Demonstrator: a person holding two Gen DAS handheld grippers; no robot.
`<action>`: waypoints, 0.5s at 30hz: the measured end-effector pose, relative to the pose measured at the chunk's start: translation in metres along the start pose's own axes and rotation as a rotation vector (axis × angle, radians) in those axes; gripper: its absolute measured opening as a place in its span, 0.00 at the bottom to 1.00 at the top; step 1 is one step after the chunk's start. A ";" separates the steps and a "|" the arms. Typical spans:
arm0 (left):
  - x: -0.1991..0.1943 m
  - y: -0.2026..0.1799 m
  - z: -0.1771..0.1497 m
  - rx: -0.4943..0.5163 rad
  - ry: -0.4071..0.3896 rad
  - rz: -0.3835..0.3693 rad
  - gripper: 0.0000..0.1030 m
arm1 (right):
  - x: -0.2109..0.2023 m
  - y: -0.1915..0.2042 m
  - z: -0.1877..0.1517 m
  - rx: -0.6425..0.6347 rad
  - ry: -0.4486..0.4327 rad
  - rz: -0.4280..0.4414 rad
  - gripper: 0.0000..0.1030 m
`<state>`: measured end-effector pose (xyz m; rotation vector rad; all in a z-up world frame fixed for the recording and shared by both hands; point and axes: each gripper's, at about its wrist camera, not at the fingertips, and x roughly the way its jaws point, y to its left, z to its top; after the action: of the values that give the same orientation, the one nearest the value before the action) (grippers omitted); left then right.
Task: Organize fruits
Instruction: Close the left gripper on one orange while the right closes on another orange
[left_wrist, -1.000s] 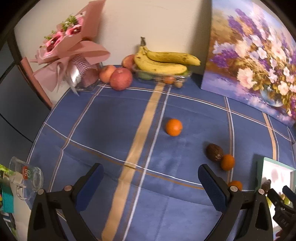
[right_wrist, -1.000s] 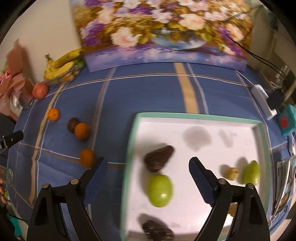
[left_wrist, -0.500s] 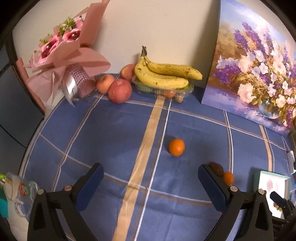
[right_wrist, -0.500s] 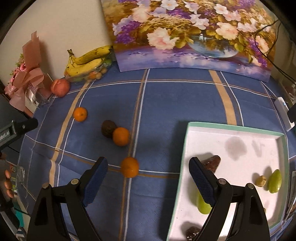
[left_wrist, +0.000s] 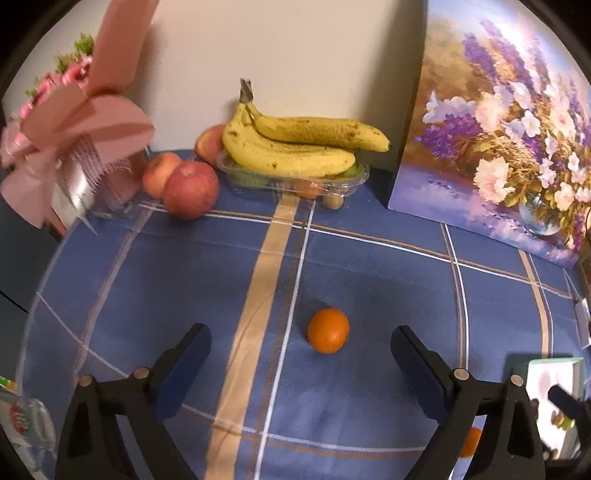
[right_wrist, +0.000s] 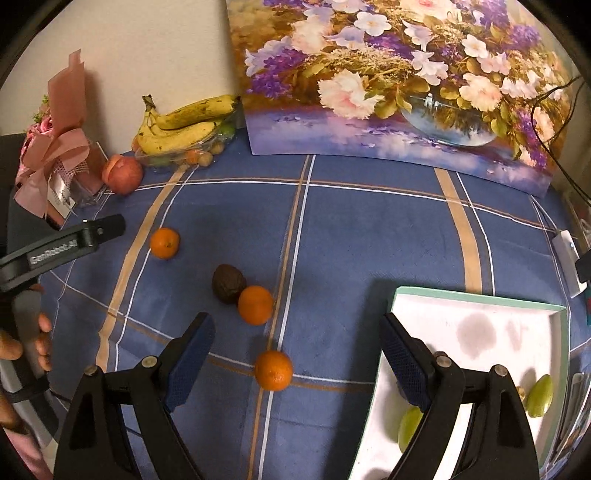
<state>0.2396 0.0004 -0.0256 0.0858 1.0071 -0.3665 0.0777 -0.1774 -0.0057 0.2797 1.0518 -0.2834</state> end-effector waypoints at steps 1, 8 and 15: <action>0.007 0.001 0.001 0.002 0.011 -0.001 0.96 | 0.003 0.000 0.001 0.002 0.006 -0.001 0.87; 0.044 0.006 -0.002 -0.032 0.063 -0.040 0.83 | 0.043 0.003 -0.007 -0.005 0.109 0.005 0.87; 0.063 0.008 -0.006 -0.071 0.081 -0.076 0.71 | 0.070 0.011 -0.016 -0.036 0.187 -0.013 0.83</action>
<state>0.2674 -0.0066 -0.0822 -0.0023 1.1051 -0.3988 0.1010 -0.1676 -0.0735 0.2711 1.2428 -0.2536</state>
